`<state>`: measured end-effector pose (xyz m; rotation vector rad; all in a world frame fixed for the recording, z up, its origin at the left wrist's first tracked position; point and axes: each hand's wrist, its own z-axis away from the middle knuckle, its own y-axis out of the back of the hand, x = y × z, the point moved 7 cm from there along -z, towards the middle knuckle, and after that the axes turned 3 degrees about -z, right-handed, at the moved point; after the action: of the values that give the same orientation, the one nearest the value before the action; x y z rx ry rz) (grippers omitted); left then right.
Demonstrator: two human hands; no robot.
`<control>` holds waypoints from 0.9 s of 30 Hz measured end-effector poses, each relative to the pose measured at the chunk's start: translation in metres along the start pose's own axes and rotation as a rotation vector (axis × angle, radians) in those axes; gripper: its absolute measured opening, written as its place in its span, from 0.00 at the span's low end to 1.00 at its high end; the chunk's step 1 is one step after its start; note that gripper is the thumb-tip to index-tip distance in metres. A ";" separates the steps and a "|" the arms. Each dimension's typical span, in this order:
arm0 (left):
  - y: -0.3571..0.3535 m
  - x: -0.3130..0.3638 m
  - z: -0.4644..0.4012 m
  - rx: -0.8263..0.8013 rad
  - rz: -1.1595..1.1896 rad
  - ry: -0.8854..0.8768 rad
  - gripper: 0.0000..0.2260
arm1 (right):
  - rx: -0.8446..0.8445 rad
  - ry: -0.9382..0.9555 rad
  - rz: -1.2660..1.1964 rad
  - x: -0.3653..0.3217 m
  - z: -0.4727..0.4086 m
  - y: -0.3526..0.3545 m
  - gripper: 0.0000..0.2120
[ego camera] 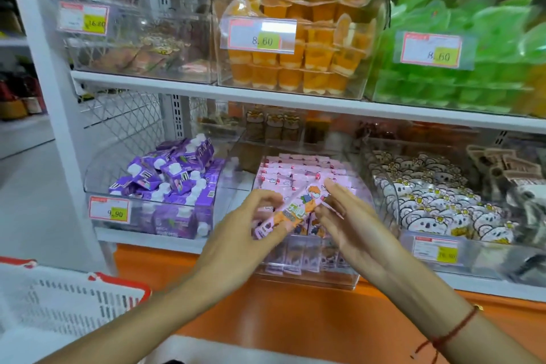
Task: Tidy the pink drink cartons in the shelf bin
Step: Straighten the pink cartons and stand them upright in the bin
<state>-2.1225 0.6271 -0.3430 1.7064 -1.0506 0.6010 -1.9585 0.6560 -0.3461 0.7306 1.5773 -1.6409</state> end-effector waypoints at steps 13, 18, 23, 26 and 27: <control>0.003 0.005 -0.003 0.041 -0.079 -0.046 0.08 | -0.253 0.119 0.379 -0.010 0.007 -0.021 0.12; -0.004 0.001 -0.004 -0.051 0.052 0.001 0.16 | -0.215 0.218 0.519 -0.012 0.010 -0.024 0.16; -0.002 0.015 0.002 0.051 0.010 -0.127 0.19 | -0.130 0.470 0.658 -0.021 0.017 -0.030 0.14; -0.001 0.017 0.002 0.114 -0.003 -0.147 0.22 | -0.078 0.569 0.633 -0.021 0.022 -0.035 0.13; 0.001 0.018 0.002 0.128 -0.002 -0.153 0.22 | -0.064 0.587 0.625 -0.021 0.023 -0.035 0.13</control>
<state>-2.1143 0.6188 -0.3294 1.8894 -1.1375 0.5532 -1.9730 0.6353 -0.3069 1.5835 1.5360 -0.9518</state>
